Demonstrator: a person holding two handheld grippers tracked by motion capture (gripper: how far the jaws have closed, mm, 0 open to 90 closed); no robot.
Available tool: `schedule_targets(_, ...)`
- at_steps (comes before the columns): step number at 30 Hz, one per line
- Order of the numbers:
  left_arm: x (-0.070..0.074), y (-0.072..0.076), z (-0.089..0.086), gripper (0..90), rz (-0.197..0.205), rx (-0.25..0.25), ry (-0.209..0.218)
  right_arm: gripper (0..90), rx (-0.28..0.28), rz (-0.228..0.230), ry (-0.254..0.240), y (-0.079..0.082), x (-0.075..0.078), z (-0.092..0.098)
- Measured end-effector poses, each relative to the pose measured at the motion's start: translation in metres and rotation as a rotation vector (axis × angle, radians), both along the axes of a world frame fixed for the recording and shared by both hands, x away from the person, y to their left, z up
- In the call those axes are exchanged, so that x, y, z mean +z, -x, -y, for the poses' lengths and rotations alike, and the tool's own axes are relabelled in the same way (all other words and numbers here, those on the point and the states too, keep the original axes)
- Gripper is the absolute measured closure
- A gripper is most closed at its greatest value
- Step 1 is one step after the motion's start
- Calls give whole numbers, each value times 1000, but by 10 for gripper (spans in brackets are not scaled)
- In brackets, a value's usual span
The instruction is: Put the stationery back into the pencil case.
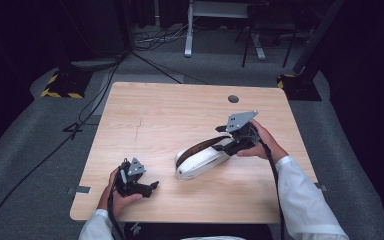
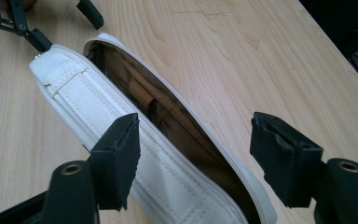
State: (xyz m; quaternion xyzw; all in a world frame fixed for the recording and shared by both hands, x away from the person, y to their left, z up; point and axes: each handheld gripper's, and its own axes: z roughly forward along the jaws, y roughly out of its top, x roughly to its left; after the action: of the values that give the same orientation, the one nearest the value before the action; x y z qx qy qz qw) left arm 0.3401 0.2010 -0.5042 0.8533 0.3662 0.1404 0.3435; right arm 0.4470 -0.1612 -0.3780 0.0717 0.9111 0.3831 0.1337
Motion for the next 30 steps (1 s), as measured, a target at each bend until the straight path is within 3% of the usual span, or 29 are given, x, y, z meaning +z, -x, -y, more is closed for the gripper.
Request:
schedule_targets(22, 0, 0, 0, 157, -4, 1, 5, 295, -98, 58, -6, 16, 9, 37)
schedule_targets(30, 0, 0, 0, 155, -6, 0, 6, 293, -130, 56, -18, 20, 8, 49)
